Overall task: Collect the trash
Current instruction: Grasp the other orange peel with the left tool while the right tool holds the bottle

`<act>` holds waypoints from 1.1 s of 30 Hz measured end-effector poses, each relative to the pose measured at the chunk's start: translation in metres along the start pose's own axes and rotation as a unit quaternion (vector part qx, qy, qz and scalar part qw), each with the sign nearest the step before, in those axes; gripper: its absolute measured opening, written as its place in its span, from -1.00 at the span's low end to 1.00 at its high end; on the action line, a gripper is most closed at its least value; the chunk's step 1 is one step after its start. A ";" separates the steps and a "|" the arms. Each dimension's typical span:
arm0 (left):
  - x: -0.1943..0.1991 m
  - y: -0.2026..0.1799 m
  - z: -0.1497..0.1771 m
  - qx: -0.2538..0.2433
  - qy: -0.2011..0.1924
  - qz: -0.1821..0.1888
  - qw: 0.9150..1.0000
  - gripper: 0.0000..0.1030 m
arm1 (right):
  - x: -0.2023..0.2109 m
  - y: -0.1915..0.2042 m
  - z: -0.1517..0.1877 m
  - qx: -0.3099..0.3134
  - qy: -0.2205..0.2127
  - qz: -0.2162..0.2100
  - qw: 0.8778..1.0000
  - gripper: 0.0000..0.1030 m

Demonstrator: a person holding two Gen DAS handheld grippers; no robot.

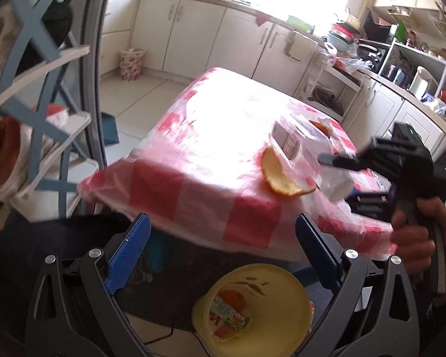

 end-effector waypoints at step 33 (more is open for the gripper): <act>-0.062 -0.092 -0.030 -0.079 0.022 0.044 0.996 -0.71 | 0.024 -0.014 -0.012 0.250 -0.012 0.290 0.924 -0.19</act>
Point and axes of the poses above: each gripper's, at about its wrist camera, not at the fingertips, and x roughly against the way its jaws point, y to its left, z to its underside, the point moved 8 cm from there along -x, roughly the way its jaws point, and after that the axes turned 15 degrees about -z, right-handed, at the moved point
